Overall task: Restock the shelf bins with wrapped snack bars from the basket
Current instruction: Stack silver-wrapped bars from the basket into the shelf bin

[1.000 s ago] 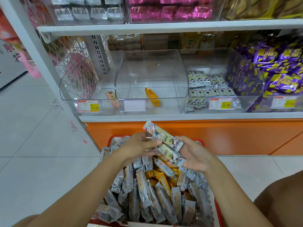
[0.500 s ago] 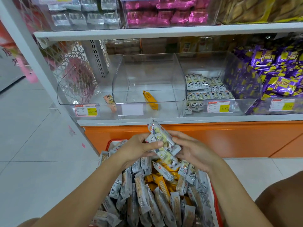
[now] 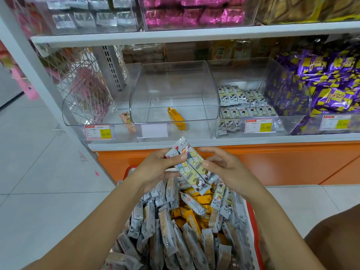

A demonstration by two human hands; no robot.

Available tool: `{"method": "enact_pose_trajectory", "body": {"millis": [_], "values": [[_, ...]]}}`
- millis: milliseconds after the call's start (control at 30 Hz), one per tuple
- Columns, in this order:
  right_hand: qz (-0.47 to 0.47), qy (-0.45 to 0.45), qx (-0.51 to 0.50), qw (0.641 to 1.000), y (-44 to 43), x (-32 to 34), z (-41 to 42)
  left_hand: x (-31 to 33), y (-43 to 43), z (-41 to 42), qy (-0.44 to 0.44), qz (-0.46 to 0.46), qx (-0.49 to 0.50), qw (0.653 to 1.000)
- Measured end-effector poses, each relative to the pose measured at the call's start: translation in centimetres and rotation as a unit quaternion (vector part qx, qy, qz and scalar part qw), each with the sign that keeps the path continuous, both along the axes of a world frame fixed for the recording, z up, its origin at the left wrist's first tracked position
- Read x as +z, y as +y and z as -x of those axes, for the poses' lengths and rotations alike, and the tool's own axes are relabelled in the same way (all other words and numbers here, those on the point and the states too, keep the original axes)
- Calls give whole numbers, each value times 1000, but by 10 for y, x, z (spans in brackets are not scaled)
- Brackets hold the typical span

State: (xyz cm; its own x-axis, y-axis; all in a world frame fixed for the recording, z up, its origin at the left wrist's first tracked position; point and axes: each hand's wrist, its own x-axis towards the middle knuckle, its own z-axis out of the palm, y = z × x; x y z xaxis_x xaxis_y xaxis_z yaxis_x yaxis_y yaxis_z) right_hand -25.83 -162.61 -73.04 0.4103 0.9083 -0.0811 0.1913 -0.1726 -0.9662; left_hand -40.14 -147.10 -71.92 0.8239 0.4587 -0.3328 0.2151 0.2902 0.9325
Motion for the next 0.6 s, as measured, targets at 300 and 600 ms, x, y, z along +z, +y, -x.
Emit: {"method": "enact_pose_trajectory", "body": {"millis": [300, 600], "values": [[7, -215, -37, 976, 7, 19, 5, 22, 0, -19, -36, -15, 39, 998], [-9, -310, -157, 938, 26, 50, -21, 41, 13, -42, -79, -160, 122, 976]]}}
